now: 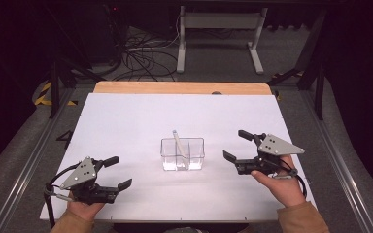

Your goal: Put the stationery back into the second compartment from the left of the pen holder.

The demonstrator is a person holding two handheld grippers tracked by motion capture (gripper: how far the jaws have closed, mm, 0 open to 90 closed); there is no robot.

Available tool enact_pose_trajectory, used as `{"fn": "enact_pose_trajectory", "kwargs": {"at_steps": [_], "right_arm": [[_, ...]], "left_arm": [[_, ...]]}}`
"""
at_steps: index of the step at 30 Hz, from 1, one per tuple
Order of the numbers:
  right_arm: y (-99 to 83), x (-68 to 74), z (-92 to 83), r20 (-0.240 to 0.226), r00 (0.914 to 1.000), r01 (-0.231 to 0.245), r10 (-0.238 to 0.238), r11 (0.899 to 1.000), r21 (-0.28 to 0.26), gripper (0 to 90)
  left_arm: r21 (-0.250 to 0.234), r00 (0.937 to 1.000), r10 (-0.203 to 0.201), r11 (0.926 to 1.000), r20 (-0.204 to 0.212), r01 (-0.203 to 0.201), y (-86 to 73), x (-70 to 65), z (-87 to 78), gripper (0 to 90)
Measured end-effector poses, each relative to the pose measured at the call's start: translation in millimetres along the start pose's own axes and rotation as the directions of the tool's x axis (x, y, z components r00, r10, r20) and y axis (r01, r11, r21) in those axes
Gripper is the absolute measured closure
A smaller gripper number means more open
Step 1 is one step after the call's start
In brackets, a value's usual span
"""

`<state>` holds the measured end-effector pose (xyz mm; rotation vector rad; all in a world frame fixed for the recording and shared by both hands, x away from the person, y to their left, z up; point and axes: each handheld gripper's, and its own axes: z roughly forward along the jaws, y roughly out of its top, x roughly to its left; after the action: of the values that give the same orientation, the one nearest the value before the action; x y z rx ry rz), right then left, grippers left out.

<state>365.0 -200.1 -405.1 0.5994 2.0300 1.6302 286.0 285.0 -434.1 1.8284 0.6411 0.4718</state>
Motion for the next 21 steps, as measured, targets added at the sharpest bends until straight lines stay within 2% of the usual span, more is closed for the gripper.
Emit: {"fn": "enact_pose_trajectory", "kwargs": {"at_steps": [2,7,13,21], "right_arm": [[-7.8,-1.9,-3.1,-0.001,0.9998,-0.021,0.021,1.0,0.005,14.3],[-25.9,-4.7,-9.0,-0.009,0.9994,-0.032,0.032,0.999,0.035,14.3],[-43.5,-5.2,-15.8,0.0,0.9996,-0.028,0.028,0.999,0.034,14.4],[-69.2,-8.2,-21.8,0.021,0.9962,-0.086,0.085,0.994,0.074,14.5]], "left_arm": [[-0.005,1.0,-0.005,1.0,-0.003,0.005,-0.5,-0.4,-1.0,16.2],[-0.009,0.9999,-0.009,0.9999,-0.009,0.009,-1.3,-1.1,-2.8,16.1],[-0.022,0.9997,-0.007,0.9997,-0.022,0.007,-2.0,-2.1,-4.8,15.9],[-0.018,0.9995,0.002,0.9998,-0.031,-0.003,-3.6,-3.4,-5.0,15.8]]}}
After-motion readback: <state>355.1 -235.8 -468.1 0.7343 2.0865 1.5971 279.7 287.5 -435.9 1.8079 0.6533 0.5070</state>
